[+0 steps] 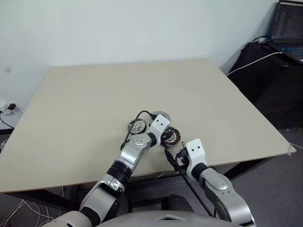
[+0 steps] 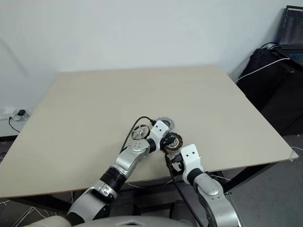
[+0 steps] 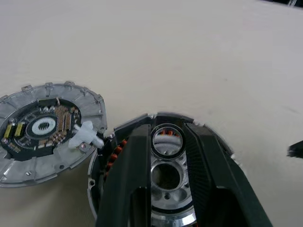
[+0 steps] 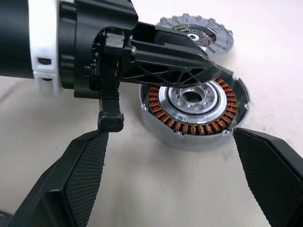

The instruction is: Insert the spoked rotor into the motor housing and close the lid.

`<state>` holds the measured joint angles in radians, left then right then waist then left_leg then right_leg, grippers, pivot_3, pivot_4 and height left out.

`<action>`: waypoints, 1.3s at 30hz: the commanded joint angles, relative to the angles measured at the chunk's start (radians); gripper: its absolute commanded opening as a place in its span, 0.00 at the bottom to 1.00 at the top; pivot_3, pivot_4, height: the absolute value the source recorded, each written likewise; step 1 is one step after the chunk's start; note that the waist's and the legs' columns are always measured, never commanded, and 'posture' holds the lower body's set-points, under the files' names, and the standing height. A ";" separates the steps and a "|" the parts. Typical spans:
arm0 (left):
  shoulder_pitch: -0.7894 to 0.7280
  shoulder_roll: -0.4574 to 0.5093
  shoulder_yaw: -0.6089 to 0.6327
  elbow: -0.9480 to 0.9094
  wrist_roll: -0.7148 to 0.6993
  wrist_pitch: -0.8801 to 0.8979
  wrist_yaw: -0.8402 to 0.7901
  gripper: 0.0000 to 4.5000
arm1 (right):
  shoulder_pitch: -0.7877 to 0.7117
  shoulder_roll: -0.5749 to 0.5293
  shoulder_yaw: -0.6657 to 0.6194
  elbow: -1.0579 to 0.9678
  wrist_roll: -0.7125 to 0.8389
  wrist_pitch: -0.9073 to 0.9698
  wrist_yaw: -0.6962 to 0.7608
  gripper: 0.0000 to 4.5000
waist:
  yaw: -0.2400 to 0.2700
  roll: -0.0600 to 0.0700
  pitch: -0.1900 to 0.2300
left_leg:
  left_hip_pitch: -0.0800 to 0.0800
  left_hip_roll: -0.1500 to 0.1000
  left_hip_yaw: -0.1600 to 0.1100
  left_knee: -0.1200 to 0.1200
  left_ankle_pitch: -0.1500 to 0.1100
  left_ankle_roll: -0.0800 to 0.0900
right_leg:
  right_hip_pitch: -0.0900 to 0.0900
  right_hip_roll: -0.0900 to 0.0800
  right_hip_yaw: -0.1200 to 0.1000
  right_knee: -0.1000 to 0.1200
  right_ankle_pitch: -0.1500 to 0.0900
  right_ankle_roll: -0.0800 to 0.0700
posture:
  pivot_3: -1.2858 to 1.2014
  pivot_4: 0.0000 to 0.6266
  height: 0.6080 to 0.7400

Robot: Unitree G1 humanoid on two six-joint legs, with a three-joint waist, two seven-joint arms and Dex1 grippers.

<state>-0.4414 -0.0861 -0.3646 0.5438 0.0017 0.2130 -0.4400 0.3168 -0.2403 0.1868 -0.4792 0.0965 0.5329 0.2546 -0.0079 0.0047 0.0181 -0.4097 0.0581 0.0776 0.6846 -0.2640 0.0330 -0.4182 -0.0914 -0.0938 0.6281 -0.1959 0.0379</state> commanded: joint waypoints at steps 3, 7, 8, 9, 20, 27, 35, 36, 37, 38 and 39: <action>-0.050 -0.026 0.004 0.045 0.023 -0.042 -0.004 0.15 | -0.010 0.009 -0.007 -0.042 -0.004 -0.024 -0.011 1.00 | 0.000 0.000 0.000 | 0.000 0.000 0.000 0.000 0.000 0.000 | 0.000 0.000 0.000 0.000 0.000 0.000 | 0.52 0.00 1.00; -0.059 -0.031 0.000 0.082 0.040 -0.046 -0.007 0.15 | -0.009 0.014 -0.008 -0.042 -0.007 -0.026 -0.011 1.00 | 0.000 0.000 0.000 | 0.000 0.000 0.000 0.000 0.000 0.000 | 0.000 0.000 0.000 0.000 0.000 0.000 | 0.52 0.00 1.00; -0.060 -0.032 0.000 0.091 0.044 -0.049 -0.007 0.15 | -0.009 0.014 -0.009 -0.042 -0.008 -0.026 -0.010 1.00 | 0.000 0.000 0.000 | 0.000 0.000 0.000 0.000 0.000 0.000 | 0.000 0.000 0.000 0.000 0.000 0.000 | 0.52 0.00 1.00; -0.061 -0.034 0.001 0.098 0.047 -0.053 -0.007 0.15 | -0.009 0.015 -0.010 -0.042 -0.008 -0.027 -0.010 1.00 | 0.000 0.000 0.000 | 0.000 0.000 0.000 0.000 0.000 0.000 | 0.000 0.000 0.000 0.000 0.000 0.000 | 0.52 0.00 1.00; -0.072 -0.046 0.021 0.128 0.056 -0.078 0.003 0.57 | -0.007 0.015 -0.015 -0.042 -0.010 -0.028 -0.010 1.00 | 0.000 0.000 0.000 | 0.000 0.000 0.000 0.000 0.000 0.000 | 0.000 0.000 0.000 0.000 0.000 0.000 | 0.52 0.00 1.00; -0.061 -0.057 0.061 0.081 0.024 -0.101 -0.001 0.57 | -0.014 0.011 -0.014 -0.033 -0.009 -0.028 -0.002 1.00 | 0.000 0.000 0.000 | 0.000 0.000 0.000 0.000 0.000 0.000 | 0.000 0.000 0.000 0.000 0.000 0.000 | 0.52 0.00 1.00; 0.010 -0.061 0.117 -0.094 -0.047 -0.121 -0.006 0.57 | -0.014 0.005 -0.012 -0.032 -0.008 -0.027 0.007 1.00 | 0.000 0.000 0.000 | 0.000 0.000 0.000 0.000 0.000 0.000 | 0.000 0.000 0.000 0.000 0.000 0.000 | 0.52 0.00 1.00; 0.024 -0.055 0.123 -0.127 -0.054 -0.119 -0.005 0.57 | -0.013 0.005 -0.012 -0.033 -0.008 -0.027 0.007 1.00 | -0.002 0.000 0.000 | 0.000 0.000 0.000 0.000 0.000 0.000 | 0.000 0.000 0.000 0.000 0.000 0.000 | 0.52 0.00 1.00; 0.040 -0.047 0.131 -0.163 -0.058 -0.111 0.004 0.57 | -0.013 0.005 -0.012 -0.033 -0.008 -0.027 0.007 1.00 | -0.002 0.000 0.000 | 0.000 0.000 0.000 0.000 0.000 0.000 | 0.000 0.000 0.000 0.000 0.000 0.000 | 0.52 0.00 1.00; 0.054 -0.038 0.137 -0.193 -0.059 -0.106 0.012 0.57 | -0.013 0.005 -0.012 -0.032 -0.007 -0.027 0.008 1.00 | -0.003 0.000 0.000 | 0.000 0.000 0.000 0.000 0.000 0.000 | 0.000 0.000 0.000 0.000 0.000 0.000 | 0.52 0.00 1.00; 0.068 -0.028 0.142 -0.221 -0.061 -0.099 0.018 0.49 | -0.013 0.005 -0.012 -0.032 -0.007 -0.026 0.008 1.00 | -0.003 0.000 0.000 | 0.000 0.001 0.000 0.000 0.000 0.000 | 0.000 0.000 0.000 0.000 0.000 0.000 | 0.52 0.00 1.00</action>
<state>-0.3846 -0.1130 -0.2343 0.3954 -0.0453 0.1205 -0.4335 0.3176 -0.2371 0.1848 -0.4801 0.0848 0.5269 0.2623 -0.0106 0.0050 0.0180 -0.4091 0.0587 0.0774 0.6846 -0.2640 0.0330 -0.4178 -0.0915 -0.0941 0.6282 -0.1959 0.0378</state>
